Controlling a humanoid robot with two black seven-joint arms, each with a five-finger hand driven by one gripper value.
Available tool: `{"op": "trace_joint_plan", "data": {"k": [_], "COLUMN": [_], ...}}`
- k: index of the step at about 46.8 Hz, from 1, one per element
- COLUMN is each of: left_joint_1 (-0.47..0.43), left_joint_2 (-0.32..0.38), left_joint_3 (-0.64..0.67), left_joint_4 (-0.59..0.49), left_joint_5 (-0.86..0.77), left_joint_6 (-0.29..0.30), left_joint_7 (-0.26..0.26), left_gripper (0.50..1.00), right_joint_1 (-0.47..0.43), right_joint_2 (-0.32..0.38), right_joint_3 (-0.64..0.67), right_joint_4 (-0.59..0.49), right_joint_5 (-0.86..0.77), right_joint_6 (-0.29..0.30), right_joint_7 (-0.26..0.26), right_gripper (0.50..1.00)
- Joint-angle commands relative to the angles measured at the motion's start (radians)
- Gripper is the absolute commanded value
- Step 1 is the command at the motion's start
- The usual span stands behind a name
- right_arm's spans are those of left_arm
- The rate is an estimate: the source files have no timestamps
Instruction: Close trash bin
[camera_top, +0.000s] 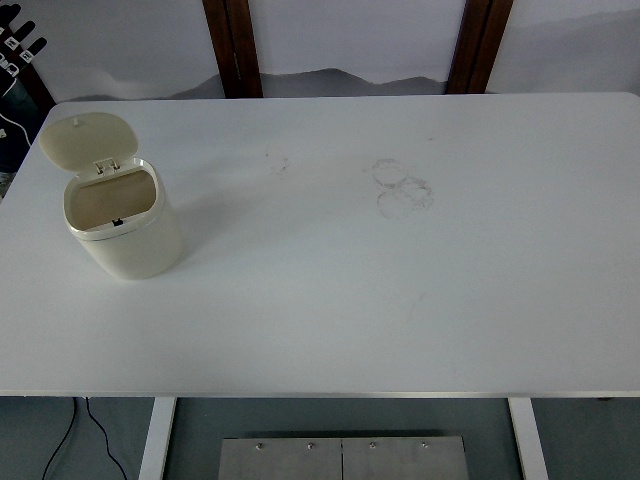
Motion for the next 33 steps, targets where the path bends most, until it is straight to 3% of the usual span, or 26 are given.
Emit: {"op": "trace_joint_plan", "data": {"k": [1,15,33], "left_joint_1": [-0.001,0.042,0.052], "left_joint_2": [0.002,0.114,0.19], "left_joint_3": [0.001,0.005,0.032], "left_joint_4": [-0.001,-0.218,-0.264], "left_joint_5": [0.0,0.0,0.003], "left_joint_6": [0.016,0.143,0.179], "left_joint_7": [0.003,0.003,0.011], "left_gripper": [1.0,1.0,1.0], "right_joint_1": [0.0,0.0,0.0], "right_joint_2": [0.0,0.0,0.0], "right_joint_3": [0.0,0.0,0.0], "right_joint_4": [0.0,0.0,0.0], "right_joint_5": [0.0,0.0,0.0], "right_joint_6": [0.0,0.0,0.0], "right_joint_7": [-0.001,-0.001,-0.001], "right_gripper": [0.995,0.995,0.995]}}
